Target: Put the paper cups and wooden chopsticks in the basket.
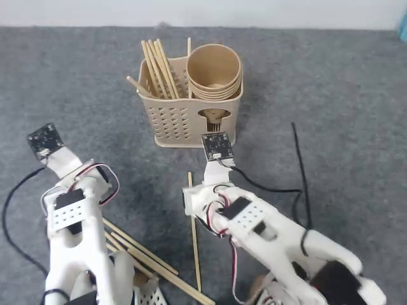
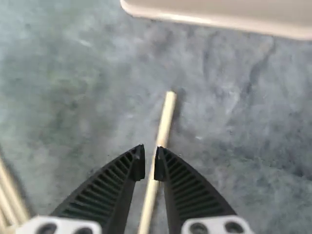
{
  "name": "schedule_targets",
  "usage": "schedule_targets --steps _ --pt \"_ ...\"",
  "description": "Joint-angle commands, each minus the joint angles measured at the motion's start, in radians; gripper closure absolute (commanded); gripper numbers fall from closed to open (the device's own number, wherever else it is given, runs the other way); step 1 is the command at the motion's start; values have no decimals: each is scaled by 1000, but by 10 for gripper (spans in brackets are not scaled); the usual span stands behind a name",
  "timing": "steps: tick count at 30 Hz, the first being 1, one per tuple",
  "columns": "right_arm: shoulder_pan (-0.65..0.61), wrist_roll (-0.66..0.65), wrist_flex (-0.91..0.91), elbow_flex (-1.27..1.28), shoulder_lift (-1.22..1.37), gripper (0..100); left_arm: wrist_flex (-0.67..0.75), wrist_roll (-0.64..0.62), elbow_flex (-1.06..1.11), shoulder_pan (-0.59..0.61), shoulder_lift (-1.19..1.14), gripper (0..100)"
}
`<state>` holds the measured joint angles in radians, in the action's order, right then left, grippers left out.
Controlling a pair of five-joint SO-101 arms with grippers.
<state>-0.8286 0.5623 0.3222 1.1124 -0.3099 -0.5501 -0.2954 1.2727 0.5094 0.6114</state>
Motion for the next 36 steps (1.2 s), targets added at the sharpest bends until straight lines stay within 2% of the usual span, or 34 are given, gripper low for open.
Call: schedule_targets --steps 1,11,15,17,22,25,30,36 --pt "12 -23 -28 -91 77 950 23 2 -33 -6 -2 985" --pt "5 -28 -27 -152 177 950 23 2 -33 -6 -2 985" --pt "4 -75 25 -166 179 957 23 2 -33 -6 -2 985" --pt "1 -75 42 -169 179 995 23 2 -33 -6 -2 985" --pt "1 -77 45 -166 177 991 21 2 -33 -6 -2 985" --pt "-2 -77 114 -173 156 991 21 2 -33 -6 -2 985" --pt "-31 -81 320 -183 -22 991 23 2 -33 -6 -2 985" --pt "-39 -199 552 -181 -409 991 25 2 -33 -6 -2 985"
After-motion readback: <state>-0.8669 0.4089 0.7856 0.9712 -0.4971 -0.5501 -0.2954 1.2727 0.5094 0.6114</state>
